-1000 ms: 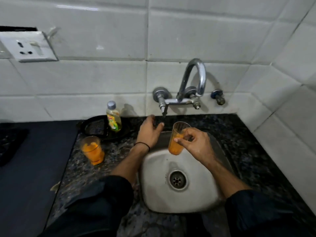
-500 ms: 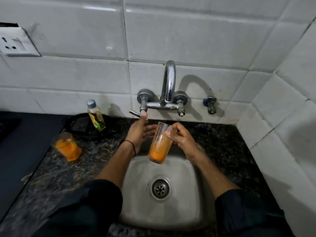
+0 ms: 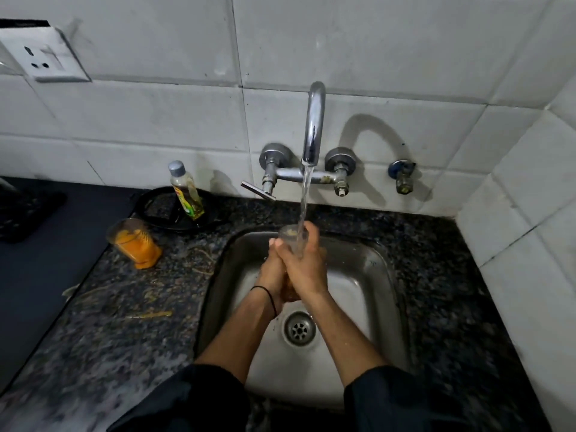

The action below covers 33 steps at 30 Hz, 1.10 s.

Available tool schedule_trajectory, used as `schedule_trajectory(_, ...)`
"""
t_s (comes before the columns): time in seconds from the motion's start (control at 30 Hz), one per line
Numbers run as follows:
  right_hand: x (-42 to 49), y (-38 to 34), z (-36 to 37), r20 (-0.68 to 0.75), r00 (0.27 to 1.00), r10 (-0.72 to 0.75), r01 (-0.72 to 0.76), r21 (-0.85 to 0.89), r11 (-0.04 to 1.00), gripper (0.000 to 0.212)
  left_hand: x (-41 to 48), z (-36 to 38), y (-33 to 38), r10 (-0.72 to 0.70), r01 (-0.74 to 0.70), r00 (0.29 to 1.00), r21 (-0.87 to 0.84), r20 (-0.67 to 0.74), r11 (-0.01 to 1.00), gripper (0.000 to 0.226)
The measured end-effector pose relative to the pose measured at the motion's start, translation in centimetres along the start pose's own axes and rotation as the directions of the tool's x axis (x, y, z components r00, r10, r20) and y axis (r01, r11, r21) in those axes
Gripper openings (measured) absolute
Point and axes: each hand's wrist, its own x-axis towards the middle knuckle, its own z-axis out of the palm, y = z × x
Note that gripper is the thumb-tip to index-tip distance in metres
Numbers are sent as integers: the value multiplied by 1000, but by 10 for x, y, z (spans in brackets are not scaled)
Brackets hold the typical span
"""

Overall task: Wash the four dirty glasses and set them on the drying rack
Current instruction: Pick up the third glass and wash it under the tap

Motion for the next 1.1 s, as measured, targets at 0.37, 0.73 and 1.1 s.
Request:
schedule_trajectory(0.37, -8, 19, 9, 33, 996, 82, -88, 283, 955, 49, 11, -21, -26, 87, -26, 979, 312, -182, 950, 76)
schedule_trajectory(0.73, -14, 21, 6, 23, 996, 92, -94, 295, 951, 42, 19, -21, -6, -140, 168, 981, 230, -132, 959, 62)
schedule_trajectory(1.1, 0, -6, -14, 43, 968, 248, -232, 534, 813, 57, 10, -18, -17, 39, -64, 986, 147, 163, 987, 57)
